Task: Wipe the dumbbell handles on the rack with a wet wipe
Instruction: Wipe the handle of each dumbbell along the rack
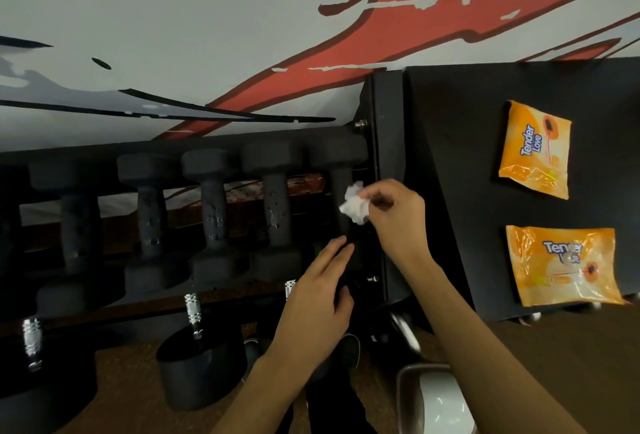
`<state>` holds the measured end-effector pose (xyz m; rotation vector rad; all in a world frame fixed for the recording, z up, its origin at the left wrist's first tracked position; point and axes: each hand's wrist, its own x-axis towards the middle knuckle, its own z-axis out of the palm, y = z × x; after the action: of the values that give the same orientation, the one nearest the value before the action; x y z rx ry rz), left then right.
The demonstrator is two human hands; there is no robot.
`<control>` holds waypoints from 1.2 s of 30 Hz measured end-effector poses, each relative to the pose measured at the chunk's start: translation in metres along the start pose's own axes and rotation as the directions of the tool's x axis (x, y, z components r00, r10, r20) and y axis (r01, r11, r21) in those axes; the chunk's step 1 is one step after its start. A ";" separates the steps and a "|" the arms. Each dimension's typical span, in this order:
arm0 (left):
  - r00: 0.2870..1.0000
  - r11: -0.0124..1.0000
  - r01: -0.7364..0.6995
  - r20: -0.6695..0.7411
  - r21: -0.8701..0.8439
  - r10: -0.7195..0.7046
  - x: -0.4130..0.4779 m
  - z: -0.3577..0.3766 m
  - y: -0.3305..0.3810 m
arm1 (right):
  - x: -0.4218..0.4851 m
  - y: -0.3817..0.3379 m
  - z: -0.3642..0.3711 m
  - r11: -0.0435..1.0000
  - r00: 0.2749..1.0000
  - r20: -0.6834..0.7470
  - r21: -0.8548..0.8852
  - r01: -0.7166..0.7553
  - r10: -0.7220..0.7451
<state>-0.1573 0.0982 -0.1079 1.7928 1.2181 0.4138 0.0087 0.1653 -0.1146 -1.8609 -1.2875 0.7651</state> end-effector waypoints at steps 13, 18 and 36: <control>1.000 1.000 -0.002 0.007 0.005 0.002 0.000 -0.003 0.001 | -0.010 0.008 0.002 0.971 0.976 0.109 -0.124 0.204 -0.191; 1.000 1.000 -0.020 0.016 0.004 0.020 0.001 -0.002 0.000 | -0.020 0.012 -0.007 0.946 0.938 0.279 -0.190 0.262 -0.204; 0.999 1.000 -0.025 0.023 0.010 0.025 -0.001 -0.005 0.001 | 0.021 -0.002 0.010 0.940 0.946 0.141 -0.142 0.312 -0.293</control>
<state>-0.1604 0.0995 -0.1046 1.8188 1.1848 0.4004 0.0065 0.1883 -0.1198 -1.7029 -1.7094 0.6264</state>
